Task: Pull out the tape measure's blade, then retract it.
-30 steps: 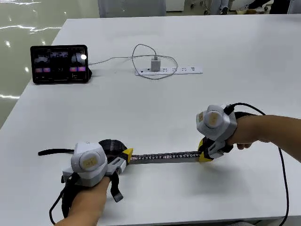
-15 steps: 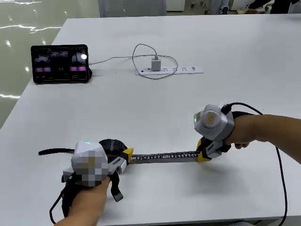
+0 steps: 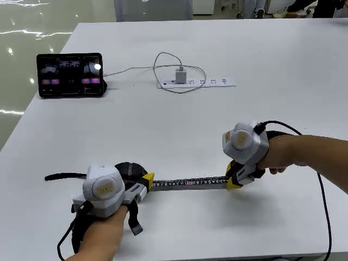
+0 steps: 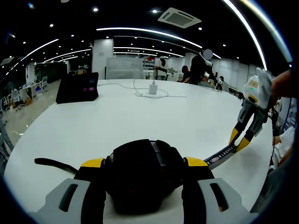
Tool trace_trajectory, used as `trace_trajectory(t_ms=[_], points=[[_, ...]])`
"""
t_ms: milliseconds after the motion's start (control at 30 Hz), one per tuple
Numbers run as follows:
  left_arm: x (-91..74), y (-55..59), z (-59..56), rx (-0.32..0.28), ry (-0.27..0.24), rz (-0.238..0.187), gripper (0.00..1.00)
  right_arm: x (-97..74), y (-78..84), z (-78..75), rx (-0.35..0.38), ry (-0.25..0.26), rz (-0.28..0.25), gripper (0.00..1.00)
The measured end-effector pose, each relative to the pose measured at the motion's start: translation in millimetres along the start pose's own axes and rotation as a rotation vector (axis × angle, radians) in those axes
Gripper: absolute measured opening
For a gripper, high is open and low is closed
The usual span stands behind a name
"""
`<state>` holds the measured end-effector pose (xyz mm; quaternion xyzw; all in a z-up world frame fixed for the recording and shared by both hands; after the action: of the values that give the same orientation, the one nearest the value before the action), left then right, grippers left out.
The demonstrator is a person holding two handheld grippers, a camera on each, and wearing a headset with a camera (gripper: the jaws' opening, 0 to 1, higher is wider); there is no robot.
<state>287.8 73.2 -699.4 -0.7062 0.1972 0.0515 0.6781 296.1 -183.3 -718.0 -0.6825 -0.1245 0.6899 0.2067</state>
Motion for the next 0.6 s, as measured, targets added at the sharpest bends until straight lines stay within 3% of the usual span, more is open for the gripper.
trace_trajectory(t_ms=[600], points=[[0.2,-0.1,0.2,0.001,0.001,0.001,0.62,3.5,-6.0,0.5,-0.002,0.001,0.005,0.11]])
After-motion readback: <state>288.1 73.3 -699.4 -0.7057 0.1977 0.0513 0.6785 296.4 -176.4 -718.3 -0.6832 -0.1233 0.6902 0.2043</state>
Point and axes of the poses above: the centre of the closed fingertips' face, and the gripper's own axes: x roughly forward along the fingers, z roughly to its left, y roughly out of its underside, the point moved 4 cm from there along -x, roughly backward along the fingers, and after that the axes turned 7 degrees about -z, right-handed, at the moved point
